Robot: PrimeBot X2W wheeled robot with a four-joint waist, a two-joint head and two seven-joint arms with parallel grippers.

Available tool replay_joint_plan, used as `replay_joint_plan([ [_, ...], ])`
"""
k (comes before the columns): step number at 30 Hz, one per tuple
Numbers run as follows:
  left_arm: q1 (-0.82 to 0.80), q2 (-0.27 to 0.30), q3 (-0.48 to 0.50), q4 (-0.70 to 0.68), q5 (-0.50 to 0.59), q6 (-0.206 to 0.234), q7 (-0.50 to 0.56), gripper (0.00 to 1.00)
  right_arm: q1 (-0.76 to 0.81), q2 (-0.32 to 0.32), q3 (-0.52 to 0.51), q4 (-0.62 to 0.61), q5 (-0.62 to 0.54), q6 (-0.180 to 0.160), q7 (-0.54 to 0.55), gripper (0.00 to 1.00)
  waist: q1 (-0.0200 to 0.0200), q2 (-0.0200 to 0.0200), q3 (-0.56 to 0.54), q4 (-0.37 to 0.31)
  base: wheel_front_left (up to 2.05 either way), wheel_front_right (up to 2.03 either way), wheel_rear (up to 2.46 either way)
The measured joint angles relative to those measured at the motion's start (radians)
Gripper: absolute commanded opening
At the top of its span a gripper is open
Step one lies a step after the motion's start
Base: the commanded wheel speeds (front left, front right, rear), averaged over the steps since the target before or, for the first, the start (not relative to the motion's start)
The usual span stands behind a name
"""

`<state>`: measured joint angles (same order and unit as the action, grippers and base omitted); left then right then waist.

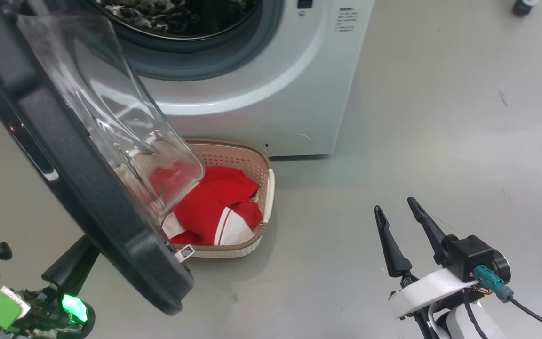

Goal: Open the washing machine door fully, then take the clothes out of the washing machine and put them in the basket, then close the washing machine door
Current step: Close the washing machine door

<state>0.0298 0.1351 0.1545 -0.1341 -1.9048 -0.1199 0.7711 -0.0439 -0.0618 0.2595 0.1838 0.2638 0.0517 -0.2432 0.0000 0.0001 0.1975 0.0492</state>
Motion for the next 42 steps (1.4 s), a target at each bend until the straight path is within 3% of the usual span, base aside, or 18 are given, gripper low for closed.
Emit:
replay_joint_plan([
  [16, -0.105, -0.064, -0.028, 0.081, 0.039, 0.000, -0.101, 0.00, -0.035, 0.004, 0.005, 0.011, 0.022, 0.003, -0.005, 1.00, 0.0000, 0.0000, 0.037, -0.147, 0.00, 0.00, 0.00],
  [27, -0.250, -0.085, -0.031, 0.188, 0.085, 0.000, -0.210, 0.00, -0.066, 0.007, 0.008, 0.013, 0.039, 0.008, -0.009, 1.00, 0.0000, 0.0000, 0.070, -0.205, 0.00, 0.00, 0.00],
  [42, -0.472, -0.096, -0.065, 0.323, 0.226, 0.000, -0.389, 0.00, -0.101, 0.012, 0.009, 0.010, 0.051, 0.008, -0.009, 1.00, 0.0000, 0.0000, 0.103, -0.247, 0.00, 0.00, 0.00],
])
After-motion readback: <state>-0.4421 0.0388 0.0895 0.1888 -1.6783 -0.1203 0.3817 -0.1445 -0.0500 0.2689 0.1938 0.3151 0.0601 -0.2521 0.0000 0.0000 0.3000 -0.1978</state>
